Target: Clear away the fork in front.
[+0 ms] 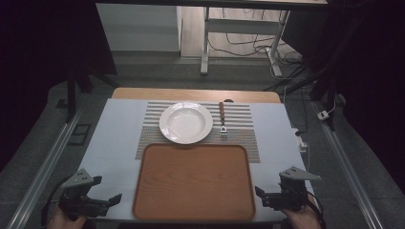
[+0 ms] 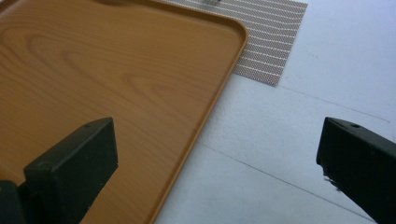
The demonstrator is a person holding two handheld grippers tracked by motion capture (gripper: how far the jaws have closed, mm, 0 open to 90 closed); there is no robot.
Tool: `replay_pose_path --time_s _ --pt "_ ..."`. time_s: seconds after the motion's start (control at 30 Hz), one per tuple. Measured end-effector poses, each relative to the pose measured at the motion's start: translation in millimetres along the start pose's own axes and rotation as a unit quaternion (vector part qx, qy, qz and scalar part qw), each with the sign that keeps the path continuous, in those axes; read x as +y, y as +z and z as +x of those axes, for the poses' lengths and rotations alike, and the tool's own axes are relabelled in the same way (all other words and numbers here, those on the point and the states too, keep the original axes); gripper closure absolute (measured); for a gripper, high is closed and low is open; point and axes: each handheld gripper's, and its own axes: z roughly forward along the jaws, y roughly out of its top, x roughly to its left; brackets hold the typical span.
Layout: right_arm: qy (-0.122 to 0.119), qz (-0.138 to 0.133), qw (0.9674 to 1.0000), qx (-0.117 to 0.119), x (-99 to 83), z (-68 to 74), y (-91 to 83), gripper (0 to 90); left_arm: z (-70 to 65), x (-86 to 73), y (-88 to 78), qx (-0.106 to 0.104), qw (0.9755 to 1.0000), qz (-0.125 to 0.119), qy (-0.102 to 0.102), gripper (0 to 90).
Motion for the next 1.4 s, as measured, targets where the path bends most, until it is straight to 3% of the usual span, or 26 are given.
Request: replay_pose_path --time_s 0.27,0.6,0.97,1.07,1.4 --pt "-0.007 0.016 0.9998 -0.006 1.3 -1.9 2.4 0.0 1.0 0.2 0.4 -0.013 0.9999 0.002 0.001 0.0" --pt "0.014 0.023 0.9996 0.0 2.1 -11.7 5.2 0.0 1.5 1.0 2.1 -0.019 0.9998 0.008 0.004 0.0" --pt "-0.009 0.028 0.9996 0.005 3.6 -7.6 6.8 0.0 1.9 0.8 2.1 -0.02 0.9998 0.007 0.001 0.1" --pt "-0.016 0.025 0.9994 0.017 5.0 -5.8 8.4 0.0 2.0 0.5 1.9 -0.02 0.9998 0.007 0.0 0.2" --pt "-0.062 0.03 0.9972 0.03 10.3 2.9 15.0 0.5 1.3 0.6 2.3 -0.019 0.9998 0.01 0.002 0.4"
